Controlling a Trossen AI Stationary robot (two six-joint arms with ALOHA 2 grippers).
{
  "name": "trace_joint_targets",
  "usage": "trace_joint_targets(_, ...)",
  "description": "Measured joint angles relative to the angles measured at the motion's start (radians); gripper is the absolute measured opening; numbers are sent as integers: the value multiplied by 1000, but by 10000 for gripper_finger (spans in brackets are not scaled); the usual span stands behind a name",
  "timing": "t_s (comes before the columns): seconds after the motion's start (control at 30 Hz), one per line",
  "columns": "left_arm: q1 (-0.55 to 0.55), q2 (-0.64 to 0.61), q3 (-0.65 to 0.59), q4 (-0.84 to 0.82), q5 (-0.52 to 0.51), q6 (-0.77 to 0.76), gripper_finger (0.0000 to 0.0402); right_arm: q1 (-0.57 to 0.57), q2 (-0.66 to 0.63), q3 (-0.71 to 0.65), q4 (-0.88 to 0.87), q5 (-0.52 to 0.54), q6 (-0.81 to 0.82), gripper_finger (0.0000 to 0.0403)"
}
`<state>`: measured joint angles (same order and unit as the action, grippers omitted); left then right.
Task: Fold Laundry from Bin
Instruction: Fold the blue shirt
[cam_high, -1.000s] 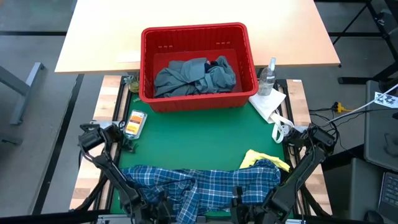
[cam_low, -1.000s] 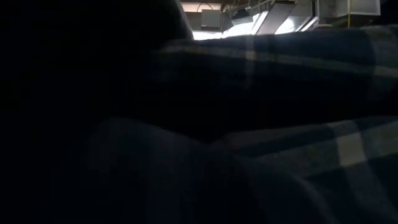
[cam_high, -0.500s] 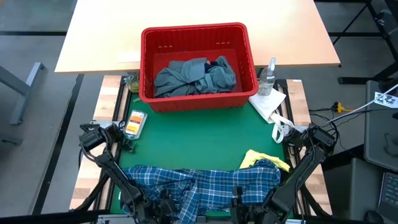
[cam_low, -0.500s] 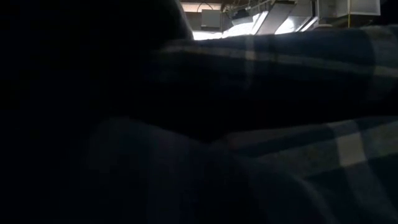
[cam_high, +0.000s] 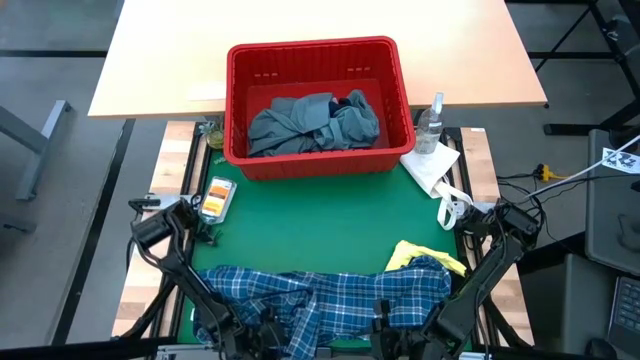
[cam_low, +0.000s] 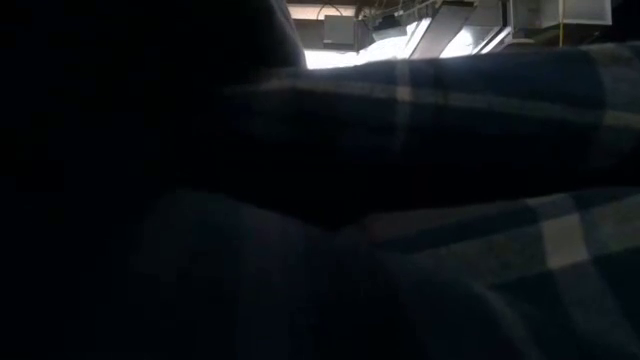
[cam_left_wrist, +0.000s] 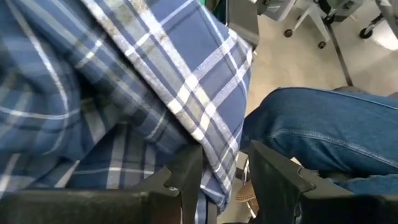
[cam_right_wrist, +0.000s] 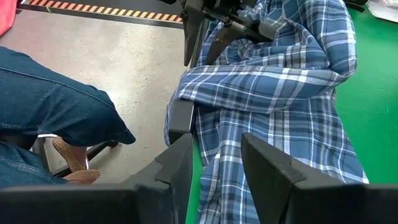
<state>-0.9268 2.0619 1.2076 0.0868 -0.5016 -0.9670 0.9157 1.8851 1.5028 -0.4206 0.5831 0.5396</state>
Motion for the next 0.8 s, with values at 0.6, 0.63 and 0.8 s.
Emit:
trace_joint_targets(0.6, 10, -16, 0, 265, 7, -18, 2, 0, 0, 4, -1, -25, 0, 138)
trace_joint_targets(0.63, 16, -18, 0, 304, 8, -14, 2, 0, 0, 8, -2, -27, 0, 138)
trace_joint_targets(0.8, 78, -18, 0, 456, 45, 90, 1, 1, -1, 53, -2, -27, -40, 138)
